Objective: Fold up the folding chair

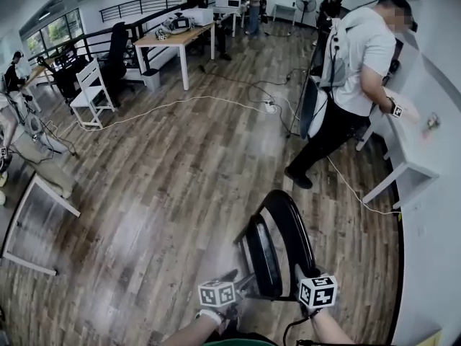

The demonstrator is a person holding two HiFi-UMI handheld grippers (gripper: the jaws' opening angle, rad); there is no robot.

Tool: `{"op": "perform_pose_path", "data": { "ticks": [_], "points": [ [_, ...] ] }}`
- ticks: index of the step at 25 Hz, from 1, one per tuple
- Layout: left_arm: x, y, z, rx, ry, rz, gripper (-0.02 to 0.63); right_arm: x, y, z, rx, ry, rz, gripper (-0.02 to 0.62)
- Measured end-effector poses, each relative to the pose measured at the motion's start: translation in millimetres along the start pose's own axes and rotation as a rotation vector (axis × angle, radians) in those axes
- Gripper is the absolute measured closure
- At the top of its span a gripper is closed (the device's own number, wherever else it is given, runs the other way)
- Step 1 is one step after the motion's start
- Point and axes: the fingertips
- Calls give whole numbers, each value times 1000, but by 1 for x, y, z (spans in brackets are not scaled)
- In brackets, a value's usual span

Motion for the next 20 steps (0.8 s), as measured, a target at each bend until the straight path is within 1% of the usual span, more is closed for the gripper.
{"op": "perform_pose_path", "data": {
  "ticks": [2, 5, 8, 10, 12, 14, 18, 20],
  "points": [
    [37, -26, -11, 5, -33, 62, 233, 0, 1, 3, 7, 8, 6, 518],
    [91, -59, -18, 65, -47, 155, 246, -2, 2, 5, 7, 13, 5, 514],
    [139, -85, -8, 94, -41, 252, 260, -1, 6, 12, 1, 11, 3, 514],
    [164, -96, -1, 92, -37, 303, 270, 0, 8, 16, 2, 6, 6, 514],
    [186, -105, 6, 63, -36, 334, 285, -1, 13, 19, -3, 5, 6, 514],
    [204, -113, 12, 17, -32, 348, 294, -3, 16, 21, -4, 2, 7, 514],
    [239, -129, 28, -112, -61, 360, 298, 0, 16, 21, -1, 10, 11, 512],
    [255, -138, 34, -179, -74, 384, 299, -2, 20, 24, -4, 6, 11, 511]
  ]
}}
Point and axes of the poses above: the fingertips, and each gripper's own axes: x backward along the fingers, z to its right, y out of its underside, and after that the axes turned 7 degrees about y, right-handed
